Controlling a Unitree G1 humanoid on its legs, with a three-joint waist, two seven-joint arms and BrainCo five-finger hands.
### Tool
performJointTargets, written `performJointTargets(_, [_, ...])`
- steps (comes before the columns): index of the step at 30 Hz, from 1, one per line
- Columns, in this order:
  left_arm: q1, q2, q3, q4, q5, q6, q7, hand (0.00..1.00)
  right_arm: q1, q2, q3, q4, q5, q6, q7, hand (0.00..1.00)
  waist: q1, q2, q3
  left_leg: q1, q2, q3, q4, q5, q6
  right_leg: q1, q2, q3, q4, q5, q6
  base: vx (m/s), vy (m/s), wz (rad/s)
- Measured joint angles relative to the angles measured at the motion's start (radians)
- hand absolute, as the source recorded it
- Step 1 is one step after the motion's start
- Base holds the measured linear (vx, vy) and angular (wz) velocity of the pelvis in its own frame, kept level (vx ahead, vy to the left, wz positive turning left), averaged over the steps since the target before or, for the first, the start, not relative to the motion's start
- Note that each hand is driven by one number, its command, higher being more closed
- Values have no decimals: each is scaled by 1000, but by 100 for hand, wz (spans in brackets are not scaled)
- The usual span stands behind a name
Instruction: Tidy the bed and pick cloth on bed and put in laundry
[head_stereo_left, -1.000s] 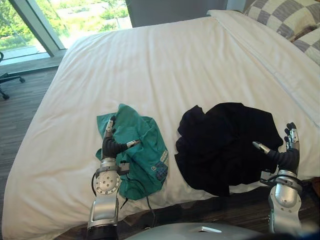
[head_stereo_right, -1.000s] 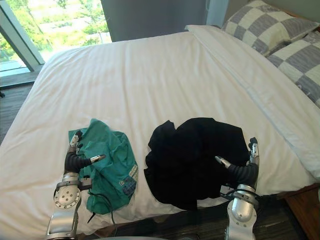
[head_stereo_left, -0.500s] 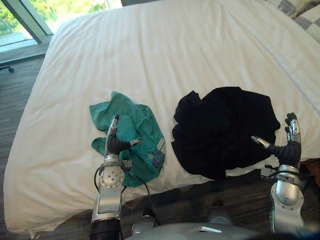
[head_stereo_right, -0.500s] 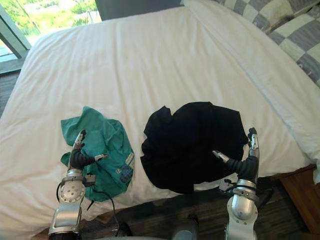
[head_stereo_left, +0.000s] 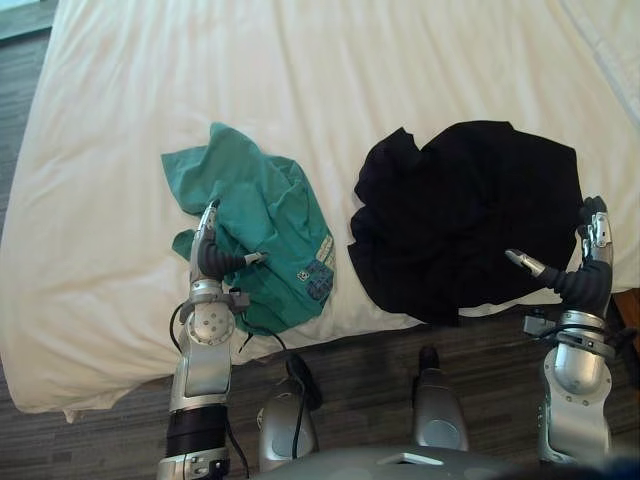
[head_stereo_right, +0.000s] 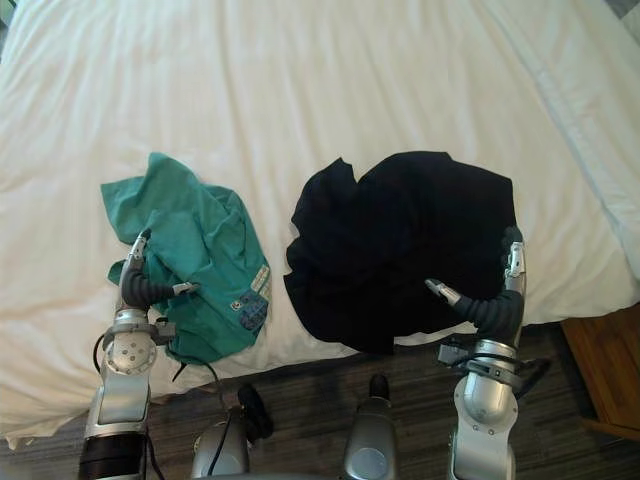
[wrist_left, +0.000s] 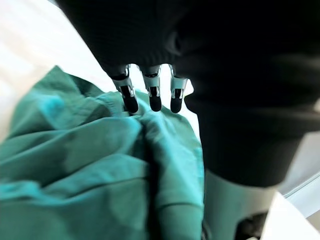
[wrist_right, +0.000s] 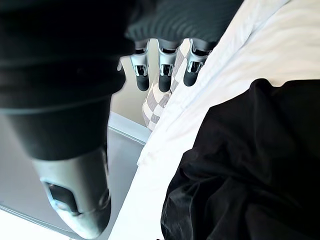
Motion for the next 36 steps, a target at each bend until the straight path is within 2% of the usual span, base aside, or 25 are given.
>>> performJointTargets(4, [-8, 0, 5, 0, 8, 19, -6, 0, -1, 0, 12, 0, 0, 0, -5, 0, 1, -4, 22, -16, 14, 4, 31, -18, 1, -13, 7, 9, 4, 0, 0, 8, 11, -8])
performJointTargets(7, [-11, -2, -1, 17, 69, 23, -13, 0, -16, -1, 15, -1, 2, 0, -7, 0, -1, -5, 25, -36, 17, 7, 46, -26, 2, -34, 8, 18, 6, 3, 2, 33, 14, -7])
performJointTargets(10, [-26, -3, -34, 79, 117, 22, -25, 0, -38, -4, 24, -3, 20, -1, -13, 0, 1, -8, 27, -36, 17, 10, 46, -26, 2, -36, 8, 19, 7, 3, 3, 14, 1, -1])
performJointTargets(12, [-43, -4, -35, 101, 150, 5, -20, 0, -42, -14, 55, -20, 39, -18, -14, 0, 6, -13, 37, -37, 18, 10, 47, -27, 2, -37, 9, 19, 7, 3, 3, 0, 0, 0])
performJointTargets(13, [-47, -4, -35, 108, 154, -2, -19, 100, -42, -18, 61, -25, 39, -21, -14, 0, 7, -14, 38, -39, 18, 10, 48, -29, 2, -39, 9, 19, 7, 3, 3, 0, 0, 0])
performJointTargets(17, [-58, 1, -59, 125, 155, -14, 30, 100, -44, -32, 76, -46, 42, -44, -21, 0, 11, -16, 39, -58, 23, 7, 67, -46, 5, -45, 8, 19, 4, 4, 4, 0, 0, 0])
performJointTargets(19, [-91, 16, -75, 161, 155, -38, 65, 100, -45, -36, 75, -46, 47, -48, -36, 0, 25, -17, 40, -74, 25, 6, 81, -49, 7, -53, 7, 19, -4, 10, 8, 0, 0, 0])
performJointTargets(25, [-114, 68, -108, 161, 130, -80, 67, 100, -88, -48, 76, -52, 45, -53, -43, 0, 41, -37, 51, -77, 23, 12, 82, -50, 8, -58, 4, 18, -8, 15, 13, 18, 2, -2])
performJointTargets(28, [-104, 74, -157, 162, 67, -111, 54, 100, -108, -101, 77, -52, 38, -53, -42, 0, 43, -38, 51, -77, 11, -6, 80, -52, 11, -43, -4, 7, -10, 15, 13, 36, 8, 14])
performJointTargets(32, [-71, 87, -192, 145, -48, -176, 26, 100, -144, -163, 79, -60, 36, -54, -33, 0, 52, -51, 77, -76, 8, -27, 81, -52, 12, -23, -8, -16, -9, 15, 13, 1, -6, 13])
performJointTargets(36, [10, 88, -202, 73, -193, -230, -35, 100, -158, -243, 79, -57, 34, -54, -21, 0, 58, -49, 95, -102, -4, -60, 79, -48, 17, -22, -19, -52, -9, 14, 13, -4, -10, 22])
